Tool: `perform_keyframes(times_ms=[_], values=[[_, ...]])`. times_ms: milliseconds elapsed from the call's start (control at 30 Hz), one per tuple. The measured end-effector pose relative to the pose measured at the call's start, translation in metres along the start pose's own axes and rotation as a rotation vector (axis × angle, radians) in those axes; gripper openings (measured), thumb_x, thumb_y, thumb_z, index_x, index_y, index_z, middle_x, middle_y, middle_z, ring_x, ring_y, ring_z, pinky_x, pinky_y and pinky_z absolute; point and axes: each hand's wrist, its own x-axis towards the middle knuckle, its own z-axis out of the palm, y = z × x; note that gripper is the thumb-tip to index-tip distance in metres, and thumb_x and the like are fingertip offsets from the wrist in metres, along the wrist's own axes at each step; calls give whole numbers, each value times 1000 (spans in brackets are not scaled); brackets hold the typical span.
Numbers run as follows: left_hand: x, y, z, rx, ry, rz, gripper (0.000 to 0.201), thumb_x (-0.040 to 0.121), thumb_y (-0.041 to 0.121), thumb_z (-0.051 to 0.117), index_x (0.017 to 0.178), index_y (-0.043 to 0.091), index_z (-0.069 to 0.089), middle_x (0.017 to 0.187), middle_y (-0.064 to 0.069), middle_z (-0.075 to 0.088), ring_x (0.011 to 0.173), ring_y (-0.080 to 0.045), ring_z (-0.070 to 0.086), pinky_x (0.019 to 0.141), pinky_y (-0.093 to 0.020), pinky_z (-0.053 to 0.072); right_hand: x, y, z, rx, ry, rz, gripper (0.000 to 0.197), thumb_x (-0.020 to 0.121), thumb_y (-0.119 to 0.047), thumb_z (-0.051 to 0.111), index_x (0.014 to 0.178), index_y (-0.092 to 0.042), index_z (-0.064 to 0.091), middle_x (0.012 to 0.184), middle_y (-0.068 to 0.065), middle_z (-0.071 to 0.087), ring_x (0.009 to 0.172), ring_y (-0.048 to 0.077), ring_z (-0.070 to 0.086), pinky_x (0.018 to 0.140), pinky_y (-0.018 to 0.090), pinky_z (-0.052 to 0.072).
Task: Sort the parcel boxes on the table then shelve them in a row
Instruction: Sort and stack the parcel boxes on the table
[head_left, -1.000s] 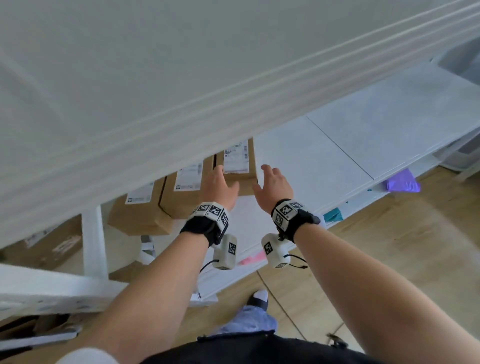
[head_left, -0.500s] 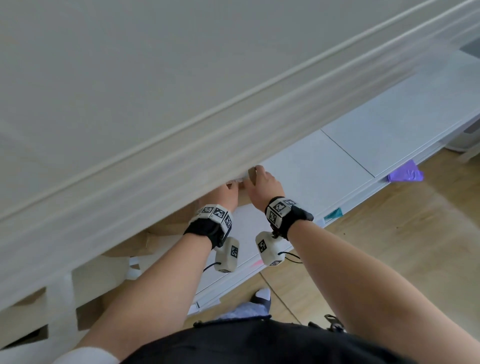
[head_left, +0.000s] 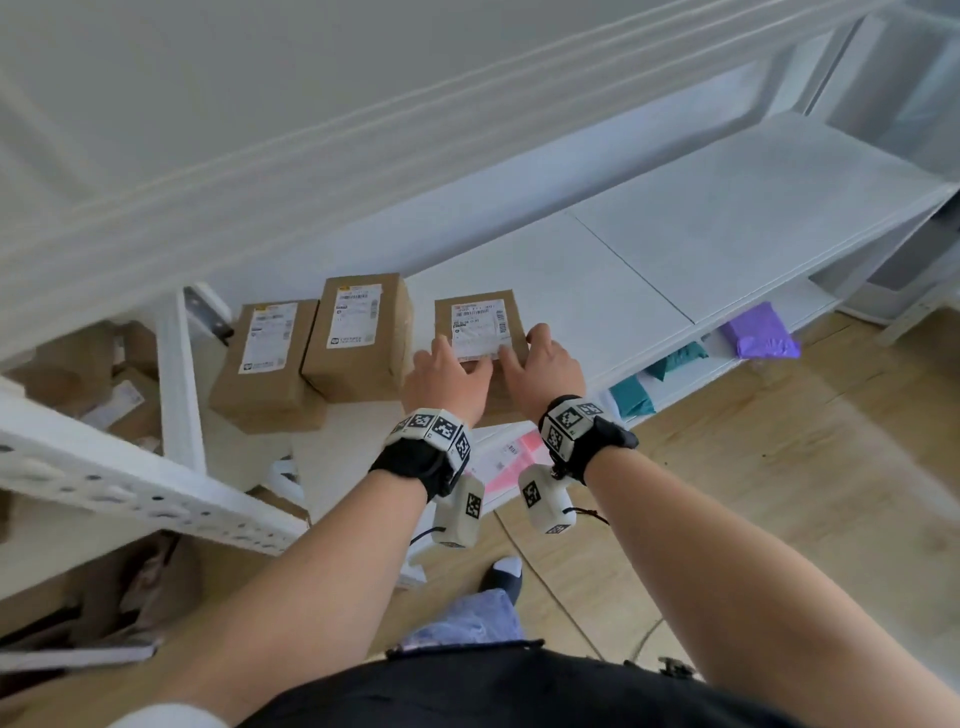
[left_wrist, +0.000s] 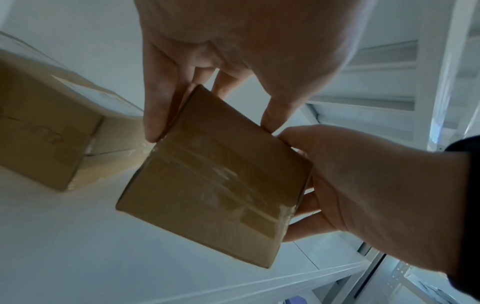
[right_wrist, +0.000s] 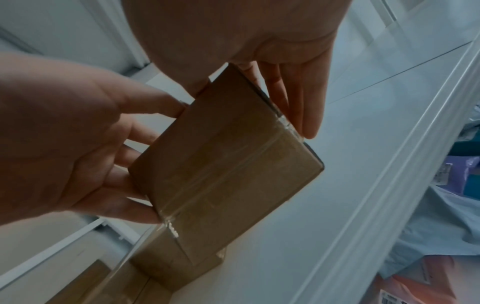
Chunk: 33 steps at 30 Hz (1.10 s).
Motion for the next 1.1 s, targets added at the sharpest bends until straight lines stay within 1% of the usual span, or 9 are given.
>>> perform_keyframes(times_ms=[67, 167, 400, 533, 700, 800, 933, 1000, 1100], values=[[-26, -7, -9, 28, 7, -11, 50, 87, 63, 47, 112, 20, 53, 108, -3, 62, 95, -28, 61, 77, -34, 43, -23, -3, -5, -25, -17, -25, 35, 96, -47, 40, 108, -15, 42, 96, 11, 61, 84, 33, 59, 71, 38, 43], [-59, -21, -17, 57, 3, -38, 50, 88, 62, 48, 110, 18, 57, 106, -7, 63, 96, -30, 61, 79, -36, 47, -57, -5, -10, -76, -67, -61, 37, 95, -46, 40, 115, -15, 45, 96, 12, 62, 86, 33, 59, 71, 37, 42], [-117, -60, -36, 156, -87, -113, 56, 90, 61, 47, 111, 12, 64, 106, -10, 68, 91, -30, 61, 73, -32, 44, -124, -16, -10, -242, -235, -86, 39, 93, -48, 39, 107, -15, 53, 96, 10, 57, 87, 30, 53, 73, 36, 41], [-141, -98, -40, 191, -229, -200, 53, 89, 57, 48, 114, 13, 66, 116, -12, 67, 88, -30, 56, 73, -30, 41, -158, -24, 19, -354, -385, -153, 41, 91, -48, 34, 97, -13, 55, 102, 15, 64, 89, 32, 56, 75, 38, 44], [-163, -157, -49, 173, -310, -336, 54, 91, 54, 48, 124, 13, 61, 125, -12, 63, 105, -30, 61, 82, -31, 45, -192, -50, 70, -533, -594, -259, 54, 96, -47, 23, 115, -10, 58, 114, 14, 62, 99, 33, 58, 80, 39, 45], [-174, -200, -63, 94, -302, -422, 51, 91, 52, 50, 123, 14, 62, 120, -9, 65, 95, -28, 60, 77, -30, 45, -211, -76, 101, -517, -653, -289, 53, 97, -48, 29, 114, -8, 59, 111, 15, 64, 97, 34, 64, 88, 44, 53], [-184, -265, -85, -71, -244, -585, 41, 89, 42, 61, 105, 5, 68, 98, -9, 68, 88, -26, 64, 86, -35, 54, -241, -123, 150, -483, -768, -336, 50, 96, -48, 32, 115, -8, 56, 109, 18, 65, 90, 37, 68, 85, 45, 56], [-186, -300, -101, -112, -219, -644, 32, 91, 34, 62, 102, 5, 64, 100, -10, 66, 82, -25, 59, 76, -32, 51, -256, -149, 178, -472, -817, -377, 48, 96, -45, 34, 119, -8, 53, 114, 18, 61, 93, 38, 67, 82, 45, 56], [-190, -350, -133, -57, -182, -690, 23, 93, 30, 57, 101, 9, 63, 93, -7, 61, 68, -20, 51, 54, -26, 35, -275, -191, 216, -480, -867, -444, 41, 98, -38, 36, 115, -5, 54, 113, 17, 60, 88, 34, 66, 72, 42, 56]])
